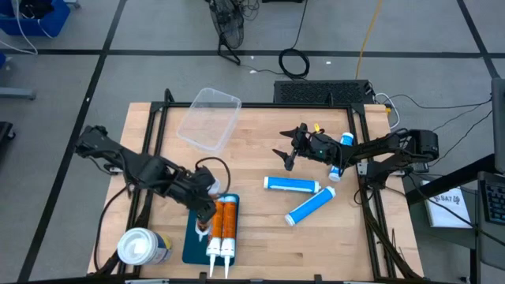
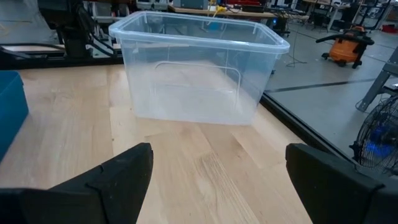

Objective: Pick & place silicon tubes, Sealant and Lysol wipes
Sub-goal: Put the orange sealant into the blue bin

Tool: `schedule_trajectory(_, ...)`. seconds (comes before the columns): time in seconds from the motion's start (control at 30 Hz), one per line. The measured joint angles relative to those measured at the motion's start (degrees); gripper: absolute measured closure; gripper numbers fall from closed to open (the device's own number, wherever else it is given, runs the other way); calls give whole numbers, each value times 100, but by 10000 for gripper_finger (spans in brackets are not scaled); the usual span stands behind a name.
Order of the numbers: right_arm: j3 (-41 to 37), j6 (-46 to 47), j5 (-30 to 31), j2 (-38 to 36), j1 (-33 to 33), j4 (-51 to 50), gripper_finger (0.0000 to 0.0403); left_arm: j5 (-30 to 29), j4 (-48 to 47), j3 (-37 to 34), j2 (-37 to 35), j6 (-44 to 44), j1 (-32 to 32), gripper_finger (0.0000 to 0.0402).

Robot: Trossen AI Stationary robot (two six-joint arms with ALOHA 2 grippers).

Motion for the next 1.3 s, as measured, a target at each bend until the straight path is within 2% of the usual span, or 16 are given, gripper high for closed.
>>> schedule_trajectory(0.17, 0, 4, 0, 0, 0, -19, 57, 101, -522, -4, 339, -872, -3, 195)
schedule_trajectory(0.53, 2, 4, -2, -2, 1, -114, 57, 1086, -858, -4, 817, -2165, -4, 195)
schedule_trajectory(0.87, -104, -40, -4, -4, -16, -117, 57, 1089, -954, -32, 997, -2266, 182, 195)
schedule_trajectory(1.17, -291, -44, -2, -4, -112, 259, 57, 1429, -955, -569, 985, -2543, 189, 195)
schedule_trajectory(1.3, -296, -39, -2, -4, -133, 295, 57, 1552, -960, -777, 985, -2507, 210, 153)
